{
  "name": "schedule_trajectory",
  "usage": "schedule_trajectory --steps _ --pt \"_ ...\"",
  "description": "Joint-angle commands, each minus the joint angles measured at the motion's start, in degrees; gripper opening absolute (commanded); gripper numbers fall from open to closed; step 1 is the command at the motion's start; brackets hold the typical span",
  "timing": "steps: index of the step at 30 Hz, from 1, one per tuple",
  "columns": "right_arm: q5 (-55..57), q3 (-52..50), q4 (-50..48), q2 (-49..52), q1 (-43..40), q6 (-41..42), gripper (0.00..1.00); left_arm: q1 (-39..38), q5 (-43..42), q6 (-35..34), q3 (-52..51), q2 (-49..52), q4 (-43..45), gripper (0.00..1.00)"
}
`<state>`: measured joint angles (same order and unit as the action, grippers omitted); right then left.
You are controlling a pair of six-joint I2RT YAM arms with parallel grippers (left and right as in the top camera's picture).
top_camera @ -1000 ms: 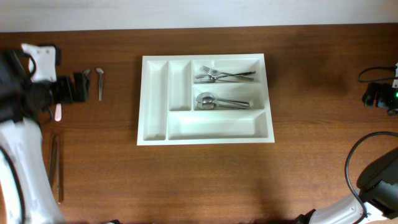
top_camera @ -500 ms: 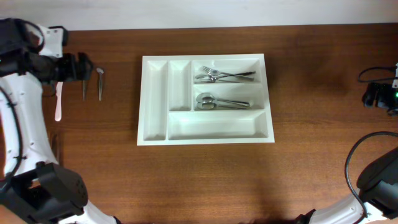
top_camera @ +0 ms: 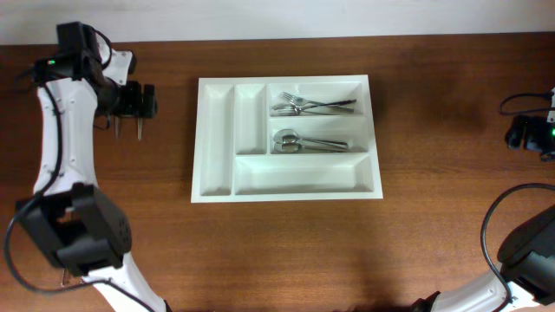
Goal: Pack container
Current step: 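Move the left gripper up to the two dark spoons left of tray, then lower the left gripper over the right silver spoon and align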
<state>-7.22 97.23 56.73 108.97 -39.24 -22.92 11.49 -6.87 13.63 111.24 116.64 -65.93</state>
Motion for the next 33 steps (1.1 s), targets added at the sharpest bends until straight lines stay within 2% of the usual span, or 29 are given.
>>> schedule_trajectory --steps 1,11,25,33 --pt "-0.74 -0.28 -0.04 0.50 -0.11 0.02 0.98 0.87 4.15 -1.40 1.05 4.24 -0.42 0.99" --pt "-0.74 -0.28 -0.04 0.50 -0.11 0.02 0.98 1.57 4.13 -1.36 1.03 11.85 3.32 0.99" --pt "-0.74 -0.28 -0.04 0.50 -0.11 0.02 0.99 1.53 0.66 -1.36 1.03 14.08 16.11 0.99" --pt "-0.74 -0.28 -0.02 0.50 -0.11 0.02 0.99 1.38 0.52 -1.38 1.03 16.87 19.02 0.99"
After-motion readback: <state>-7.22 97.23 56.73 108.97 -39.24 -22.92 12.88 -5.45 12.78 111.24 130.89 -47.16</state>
